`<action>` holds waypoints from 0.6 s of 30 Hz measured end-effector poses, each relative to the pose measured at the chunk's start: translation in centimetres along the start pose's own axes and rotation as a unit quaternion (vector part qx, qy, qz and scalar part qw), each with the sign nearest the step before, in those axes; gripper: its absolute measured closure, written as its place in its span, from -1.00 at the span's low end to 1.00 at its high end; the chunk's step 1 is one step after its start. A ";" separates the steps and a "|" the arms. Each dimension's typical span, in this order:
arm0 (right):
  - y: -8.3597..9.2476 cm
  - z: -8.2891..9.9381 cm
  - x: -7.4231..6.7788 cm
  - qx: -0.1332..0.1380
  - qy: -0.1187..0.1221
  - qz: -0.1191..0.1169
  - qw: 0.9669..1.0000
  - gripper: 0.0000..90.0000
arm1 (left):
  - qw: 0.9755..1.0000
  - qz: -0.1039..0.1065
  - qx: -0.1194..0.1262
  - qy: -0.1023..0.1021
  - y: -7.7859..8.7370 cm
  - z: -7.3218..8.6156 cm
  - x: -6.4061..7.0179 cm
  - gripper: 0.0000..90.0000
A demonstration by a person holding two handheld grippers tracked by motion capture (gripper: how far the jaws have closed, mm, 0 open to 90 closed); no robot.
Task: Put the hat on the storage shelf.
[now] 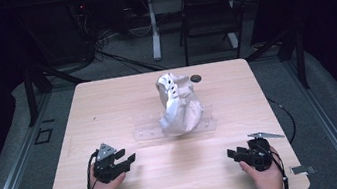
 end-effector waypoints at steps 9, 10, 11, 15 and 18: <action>0.0 0.4 -0.4 0.042 0.042 0.006 0.998 0.05 | 1.000 0.004 -0.005 -0.004 -0.1 0.0 0.0 0.13; 0.2 0.5 -0.4 0.038 0.049 0.013 0.998 0.05 | 1.000 0.005 -0.005 -0.007 -0.1 0.0 0.0 0.13; 0.1 0.6 -0.4 0.046 0.049 0.012 0.998 0.05 | 1.000 0.004 -0.005 -0.007 -0.1 0.0 0.0 0.13; 0.5 0.7 -0.1 0.051 0.051 0.021 0.997 0.03 | 1.000 -0.001 -0.004 -0.007 -0.1 0.0 0.1 0.09; 0.5 0.7 0.0 0.061 0.056 0.027 0.996 0.03 | 1.000 -0.003 -0.005 -0.007 -0.2 0.0 0.1 0.08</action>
Point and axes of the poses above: each handheld gripper's, and its own axes: y roughly backward along the jaws, z roughly out of its underside, x roughly to its right, the point moved 4 cm from there along -y, roughly forward along the jaws, and after that the axes turned 14 degrees about -z, right-handed, at the moved point
